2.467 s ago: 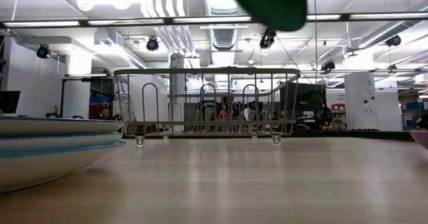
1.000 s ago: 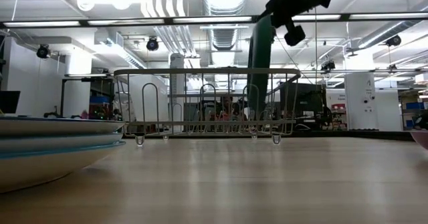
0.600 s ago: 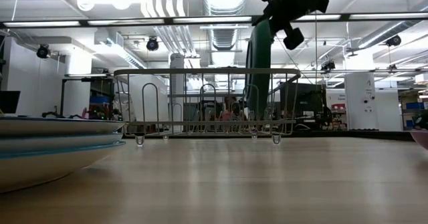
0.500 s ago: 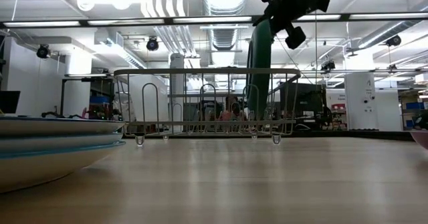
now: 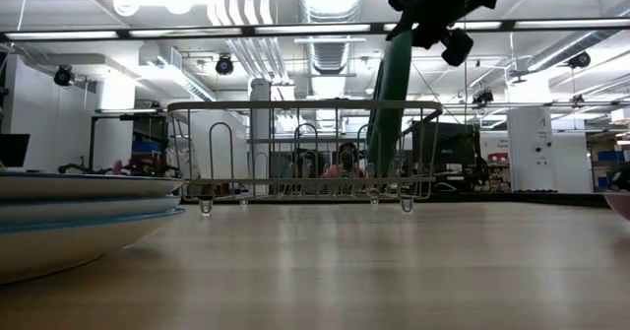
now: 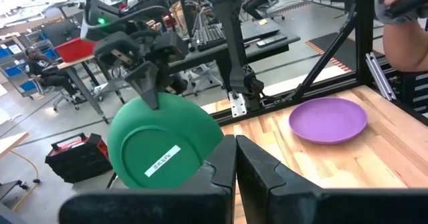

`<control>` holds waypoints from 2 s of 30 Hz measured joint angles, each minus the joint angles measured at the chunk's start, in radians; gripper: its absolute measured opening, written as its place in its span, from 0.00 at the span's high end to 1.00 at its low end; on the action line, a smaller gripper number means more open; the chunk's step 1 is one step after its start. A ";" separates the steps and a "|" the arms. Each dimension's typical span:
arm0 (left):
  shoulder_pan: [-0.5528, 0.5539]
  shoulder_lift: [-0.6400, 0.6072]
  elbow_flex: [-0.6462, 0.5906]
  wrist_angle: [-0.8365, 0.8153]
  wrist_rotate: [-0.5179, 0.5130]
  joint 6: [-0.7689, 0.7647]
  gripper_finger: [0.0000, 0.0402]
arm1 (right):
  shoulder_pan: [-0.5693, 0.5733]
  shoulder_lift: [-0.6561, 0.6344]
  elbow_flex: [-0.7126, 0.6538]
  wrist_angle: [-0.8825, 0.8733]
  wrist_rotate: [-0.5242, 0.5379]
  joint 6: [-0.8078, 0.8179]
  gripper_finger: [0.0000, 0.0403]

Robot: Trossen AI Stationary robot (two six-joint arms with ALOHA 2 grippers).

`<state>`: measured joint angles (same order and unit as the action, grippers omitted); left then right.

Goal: Sort dishes
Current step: Put the green plate into the dish rack

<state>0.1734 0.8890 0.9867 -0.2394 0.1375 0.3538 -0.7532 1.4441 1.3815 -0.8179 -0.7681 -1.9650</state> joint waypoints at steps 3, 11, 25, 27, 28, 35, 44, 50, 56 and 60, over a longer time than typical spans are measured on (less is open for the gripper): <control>0.000 0.000 0.000 0.000 0.000 0.000 1.00 | 0.000 0.003 -0.002 -0.018 -0.002 0.057 0.84; 0.000 0.002 0.000 0.004 0.000 0.000 1.00 | -0.001 0.008 -0.005 -0.031 0.027 0.158 0.69; 0.000 0.002 0.000 0.007 0.000 0.000 1.00 | -0.007 0.006 -0.005 -0.050 0.129 0.297 0.55; 0.000 0.002 0.000 0.006 0.000 0.000 1.00 | -0.007 0.005 -0.005 -0.052 0.144 0.310 0.54; 0.000 0.002 0.000 0.006 0.000 0.000 1.00 | -0.007 0.005 -0.005 -0.052 0.154 0.323 0.53; 0.000 0.002 0.000 -0.001 0.000 0.000 1.00 | -0.002 0.003 -0.005 -0.048 0.200 0.352 0.49; 0.000 0.002 0.000 -0.012 0.000 -0.005 1.00 | -0.008 -0.047 -0.003 -0.105 0.276 0.536 0.44; 0.000 0.002 0.000 -0.016 0.000 -0.005 1.00 | -0.006 -0.097 -0.004 -0.150 0.272 0.682 0.45; 0.000 0.002 0.000 -0.020 0.000 -0.012 1.00 | -0.003 -0.116 -0.006 -0.111 0.277 0.740 0.46; 0.000 0.002 0.000 -0.027 0.000 -0.025 1.00 | 0.001 -0.097 -0.012 -0.113 0.273 0.682 0.46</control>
<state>0.1738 0.8909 0.9867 -0.2661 0.1379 0.3290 -0.7525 1.3472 1.3696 -0.9313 -0.4954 -1.2833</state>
